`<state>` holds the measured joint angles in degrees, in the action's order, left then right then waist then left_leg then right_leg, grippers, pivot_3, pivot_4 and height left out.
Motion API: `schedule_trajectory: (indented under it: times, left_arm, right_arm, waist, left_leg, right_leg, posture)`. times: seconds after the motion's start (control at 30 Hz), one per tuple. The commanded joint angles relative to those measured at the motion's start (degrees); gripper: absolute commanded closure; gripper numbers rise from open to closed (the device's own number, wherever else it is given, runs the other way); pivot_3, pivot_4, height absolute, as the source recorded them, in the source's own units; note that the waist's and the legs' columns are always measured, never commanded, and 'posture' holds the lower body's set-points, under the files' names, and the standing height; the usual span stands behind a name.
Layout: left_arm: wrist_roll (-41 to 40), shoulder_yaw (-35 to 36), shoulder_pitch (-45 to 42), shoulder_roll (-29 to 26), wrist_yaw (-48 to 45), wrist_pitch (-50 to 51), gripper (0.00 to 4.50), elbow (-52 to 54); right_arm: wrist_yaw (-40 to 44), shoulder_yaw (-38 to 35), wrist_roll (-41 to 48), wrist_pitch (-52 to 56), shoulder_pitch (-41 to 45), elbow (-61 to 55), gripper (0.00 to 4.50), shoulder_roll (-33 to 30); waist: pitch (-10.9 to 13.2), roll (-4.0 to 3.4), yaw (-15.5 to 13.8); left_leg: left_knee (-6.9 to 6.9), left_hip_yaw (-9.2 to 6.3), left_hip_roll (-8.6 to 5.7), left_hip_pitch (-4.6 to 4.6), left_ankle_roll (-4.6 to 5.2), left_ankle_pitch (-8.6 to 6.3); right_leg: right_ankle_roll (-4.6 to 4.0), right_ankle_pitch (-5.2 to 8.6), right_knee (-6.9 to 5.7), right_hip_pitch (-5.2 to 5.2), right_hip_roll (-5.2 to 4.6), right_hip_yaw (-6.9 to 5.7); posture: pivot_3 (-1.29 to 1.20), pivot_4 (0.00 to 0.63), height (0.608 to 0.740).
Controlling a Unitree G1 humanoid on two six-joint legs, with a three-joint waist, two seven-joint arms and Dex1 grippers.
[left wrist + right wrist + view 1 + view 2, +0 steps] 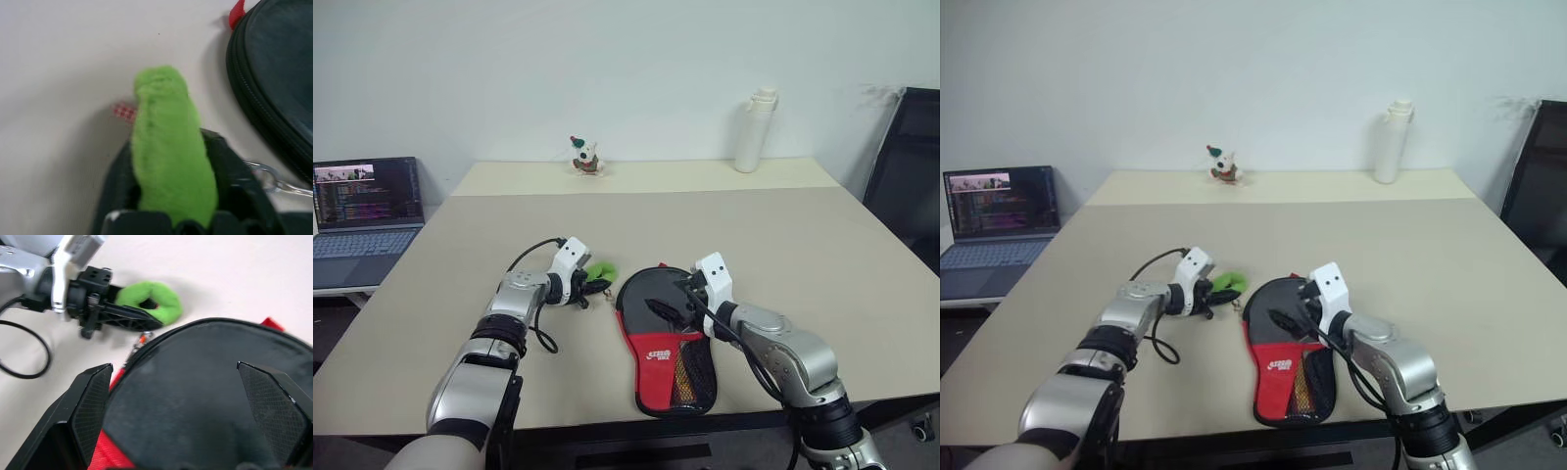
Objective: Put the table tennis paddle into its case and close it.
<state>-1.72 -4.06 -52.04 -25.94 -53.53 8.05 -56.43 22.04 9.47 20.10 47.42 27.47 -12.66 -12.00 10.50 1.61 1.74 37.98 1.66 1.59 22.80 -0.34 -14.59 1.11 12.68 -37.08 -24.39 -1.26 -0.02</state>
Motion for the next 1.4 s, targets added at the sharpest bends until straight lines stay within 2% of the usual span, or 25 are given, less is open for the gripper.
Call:
schedule_trajectory:
  times: [0.03,0.07,0.27,0.47,0.67,0.83,1.1,1.4]
  left_arm:
    - [0.77,-0.61,2.50,0.19,-0.30,2.09,4.31,0.49]
    - [0.73,-0.63,2.70,0.34,-0.31,2.34,4.46,0.93]
    - [0.43,-0.72,2.67,1.51,-0.06,3.55,4.46,2.59]
    - [2.39,-2.40,1.17,2.04,-0.03,2.20,4.46,1.34]
    - [11.54,-8.06,-9.27,2.68,7.61,-9.61,4.46,-11.51]
    - [17.44,-11.65,-15.92,5.74,12.22,-14.14,4.46,-17.92]
    - [22.79,-12.69,-21.25,11.02,22.33,-14.68,4.46,-21.34]
    - [29.85,-16.74,-23.16,15.28,28.87,-19.12,4.46,-22.22]
  right_arm:
    - [0.54,2.31,-2.87,-4.85,1.99,2.34,0.00,0.84]
    - [0.83,3.16,-3.53,-5.75,2.03,3.43,0.00,1.11]
    - [0.62,7.56,-8.70,-9.95,0.48,10.91,0.00,2.16]
    - [-0.20,7.89,-12.70,-10.94,-1.86,14.57,0.00,0.68]
    - [0.83,7.25,-13.57,-10.09,-6.52,12.08,0.00,-1.61]
    - [0.37,7.68,-13.71,-8.76,-8.29,10.21,0.00,-1.11]
    - [-0.70,8.67,-14.43,-6.48,-12.36,7.05,0.00,-0.85]
    - [-2.00,10.62,-14.62,-3.88,-17.49,2.02,0.00,-0.29]
  waist:
    - [-0.05,0.02,-0.01]
    - [-0.12,0.03,-0.01]
    - [-0.23,0.14,-0.05]
    - [-0.65,0.49,-0.11]
    - [-1.07,0.67,-0.59]
    - [-1.07,0.68,-0.61]
    - [-1.06,0.69,-0.56]
    - [-1.07,0.70,-0.55]
  left_leg:
    - [0.00,0.00,0.00,0.00,0.00,0.00]
    - [0.00,0.00,0.01,-0.02,0.00,0.00]
    - [0.01,0.00,0.01,-0.03,0.00,0.00]
    - [0.01,-0.02,0.04,-0.04,0.00,0.00]
    - [0.02,-0.06,0.00,-0.21,0.00,0.00]
    - [0.09,-0.09,-0.01,-0.31,-0.01,0.02]
    - [0.02,-0.11,-0.02,-0.01,-0.01,0.00]
    - [0.01,-0.12,-0.01,-0.05,-0.01,0.00]
  right_leg:
    - [0.00,0.00,-0.02,0.00,0.00,-0.02]
    - [0.00,0.00,-0.02,0.02,0.01,-0.02]
    - [-0.01,0.00,0.00,0.05,-0.01,-0.02]
    - [-0.01,0.00,0.02,0.10,-0.07,-0.06]
    - [0.25,0.16,0.08,0.38,-0.12,-0.29]
    - [0.19,0.12,-0.01,0.47,-0.08,-0.42]
    - [0.19,0.13,0.11,0.28,-0.04,-0.45]
    - [0.19,0.14,0.11,0.30,-0.04,-0.48]
  posture:
    - [0.00,0.150,0.740]
    - [0.00,0.150,0.740]
    - [0.00,0.150,0.740]
    - [0.00,0.150,0.740]
    - [0.00,0.150,0.740]
    - [0.00,0.150,0.740]
    - [0.00,0.150,0.740]
    - [0.00,0.150,0.740]
